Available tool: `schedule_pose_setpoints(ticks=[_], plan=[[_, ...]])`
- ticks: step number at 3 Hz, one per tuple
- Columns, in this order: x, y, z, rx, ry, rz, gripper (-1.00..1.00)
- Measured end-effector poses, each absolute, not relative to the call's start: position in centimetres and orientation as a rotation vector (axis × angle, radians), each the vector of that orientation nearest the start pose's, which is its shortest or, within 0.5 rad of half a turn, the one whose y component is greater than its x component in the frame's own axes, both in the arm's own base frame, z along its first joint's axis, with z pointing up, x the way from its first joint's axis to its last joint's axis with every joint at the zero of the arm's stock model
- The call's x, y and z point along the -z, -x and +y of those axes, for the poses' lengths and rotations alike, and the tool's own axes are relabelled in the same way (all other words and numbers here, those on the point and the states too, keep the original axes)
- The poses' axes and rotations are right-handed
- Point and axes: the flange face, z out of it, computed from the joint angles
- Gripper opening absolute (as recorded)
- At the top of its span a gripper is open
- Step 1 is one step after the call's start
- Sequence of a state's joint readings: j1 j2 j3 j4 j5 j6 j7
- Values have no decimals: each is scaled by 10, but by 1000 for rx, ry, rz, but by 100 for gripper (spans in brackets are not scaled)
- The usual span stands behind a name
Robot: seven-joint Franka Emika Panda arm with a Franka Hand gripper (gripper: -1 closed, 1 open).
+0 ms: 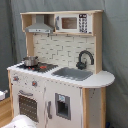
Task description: Play with the kitchen
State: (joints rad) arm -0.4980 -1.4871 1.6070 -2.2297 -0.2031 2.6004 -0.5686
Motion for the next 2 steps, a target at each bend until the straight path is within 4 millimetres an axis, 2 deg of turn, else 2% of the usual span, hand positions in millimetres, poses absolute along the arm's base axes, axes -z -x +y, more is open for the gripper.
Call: schedule_pose_setpoints(ticks=[1,2], plan=[[-314,-180,518,-504,-651,1439,100],[-312,-149,510,-503,-625,1445,100]])
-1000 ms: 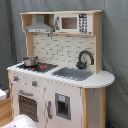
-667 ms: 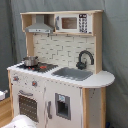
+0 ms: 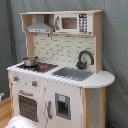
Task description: Play with the kitchen
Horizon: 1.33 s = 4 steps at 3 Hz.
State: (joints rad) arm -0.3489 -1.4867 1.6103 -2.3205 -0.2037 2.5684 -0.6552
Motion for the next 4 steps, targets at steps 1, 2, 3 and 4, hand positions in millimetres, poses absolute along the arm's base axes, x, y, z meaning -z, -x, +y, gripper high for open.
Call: schedule_pose_setpoints(ticks=[1,2,3,4], plan=[[-313,-143,487,-491,-636,1436,100],[-316,-142,467,-541,-712,1404,100],[-316,-148,458,-619,-814,1356,100],[-315,-153,449,-687,-897,1306,100]])
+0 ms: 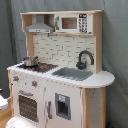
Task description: Play with the kitchen
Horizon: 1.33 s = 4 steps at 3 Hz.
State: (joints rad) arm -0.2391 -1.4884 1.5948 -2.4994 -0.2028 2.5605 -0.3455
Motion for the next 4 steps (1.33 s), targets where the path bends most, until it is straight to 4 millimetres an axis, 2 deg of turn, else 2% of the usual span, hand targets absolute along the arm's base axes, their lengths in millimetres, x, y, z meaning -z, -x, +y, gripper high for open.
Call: schedule_pose_setpoints(ticks=[2,4], plan=[[-308,-161,427,-826,-1065,1197,100],[-294,-164,414,-973,-1207,1090,100]])
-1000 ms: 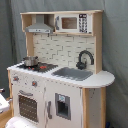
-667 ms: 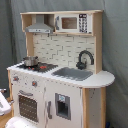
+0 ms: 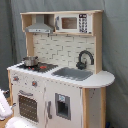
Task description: Play with the kitchen
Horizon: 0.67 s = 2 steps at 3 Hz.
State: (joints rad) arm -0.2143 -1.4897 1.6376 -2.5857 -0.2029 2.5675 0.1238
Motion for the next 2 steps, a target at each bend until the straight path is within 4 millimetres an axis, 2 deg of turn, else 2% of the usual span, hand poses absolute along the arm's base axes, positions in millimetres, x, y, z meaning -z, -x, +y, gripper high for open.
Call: schedule_pose_setpoints(ticks=[2], plan=[[-294,-165,419,-1162,-1338,1006,100]])
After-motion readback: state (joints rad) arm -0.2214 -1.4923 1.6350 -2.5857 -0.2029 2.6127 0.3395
